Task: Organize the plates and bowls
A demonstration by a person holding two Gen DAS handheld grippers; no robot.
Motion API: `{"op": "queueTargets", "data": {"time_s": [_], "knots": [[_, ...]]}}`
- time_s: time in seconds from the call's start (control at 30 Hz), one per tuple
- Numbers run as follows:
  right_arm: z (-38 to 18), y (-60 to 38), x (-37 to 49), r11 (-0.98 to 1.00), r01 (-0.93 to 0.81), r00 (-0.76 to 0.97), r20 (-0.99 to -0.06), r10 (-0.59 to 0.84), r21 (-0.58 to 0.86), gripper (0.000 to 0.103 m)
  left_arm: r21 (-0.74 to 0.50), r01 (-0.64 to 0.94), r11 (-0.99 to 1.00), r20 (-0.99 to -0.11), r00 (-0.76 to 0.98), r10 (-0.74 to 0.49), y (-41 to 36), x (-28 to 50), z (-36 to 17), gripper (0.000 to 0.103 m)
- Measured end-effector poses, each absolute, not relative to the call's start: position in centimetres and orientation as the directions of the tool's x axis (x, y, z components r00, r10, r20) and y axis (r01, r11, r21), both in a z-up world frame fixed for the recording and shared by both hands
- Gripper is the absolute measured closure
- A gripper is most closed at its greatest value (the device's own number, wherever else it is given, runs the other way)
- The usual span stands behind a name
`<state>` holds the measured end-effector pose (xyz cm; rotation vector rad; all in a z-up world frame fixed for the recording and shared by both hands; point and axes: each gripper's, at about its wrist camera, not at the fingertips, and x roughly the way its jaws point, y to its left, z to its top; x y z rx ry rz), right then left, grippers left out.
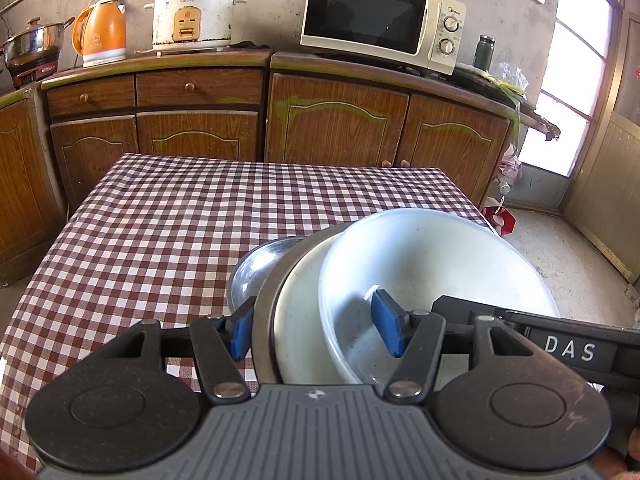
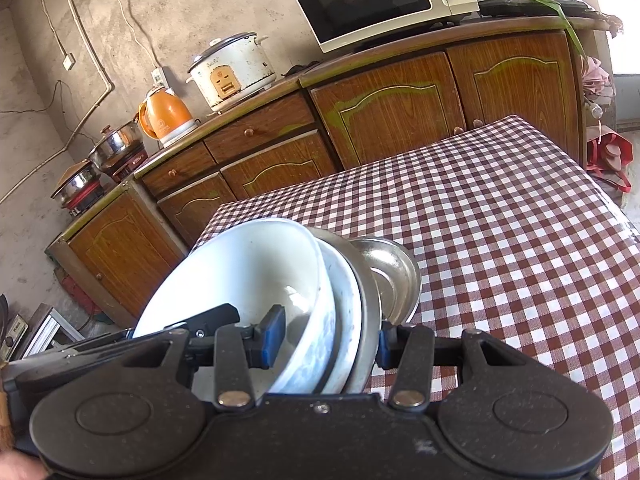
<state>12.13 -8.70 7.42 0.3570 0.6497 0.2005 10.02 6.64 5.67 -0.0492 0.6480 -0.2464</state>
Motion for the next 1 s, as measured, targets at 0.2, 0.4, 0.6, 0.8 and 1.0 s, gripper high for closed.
{"op": "queueTargets", "data": {"time_s": [0.2,0.4,0.6,0.8,1.0], "knots": [[7.2,-8.8,12.6,0.920,-0.070,0.779,-0.555,0.292,0.386,0.049,-0.125,0.210,0.970,-0.596,0.766,-0.243,6.7,10.7,5.5,0.042],[7.1,-8.8,12.9,0.920,-0.070,0.778,-0.557,0.293,0.386,0.049,-0.124,0.211,0.970,-0.598,0.764,-0.242,6.7,11.1,5.4,0.042],[6.9,-8.8,13.1,0.920,-0.069,0.777,-0.558,0.293,0.386,0.049,-0.122,0.213,0.969,-0.599,0.763,-0.243,6.9,11.7,5.3,0.042],[6.5,-8.9,13.7,0.919,-0.067,0.774,-0.561,0.293,0.388,0.049,-0.122,0.214,0.969,-0.603,0.760,-0.244,7.1,12.3,5.0,0.042],[6.1,-9.0,14.7,0.919,-0.064,0.769,-0.568,0.294,0.390,0.049,-0.122,0.216,0.969,-0.608,0.755,-0.245,7.3,12.7,4.6,0.042]]}}
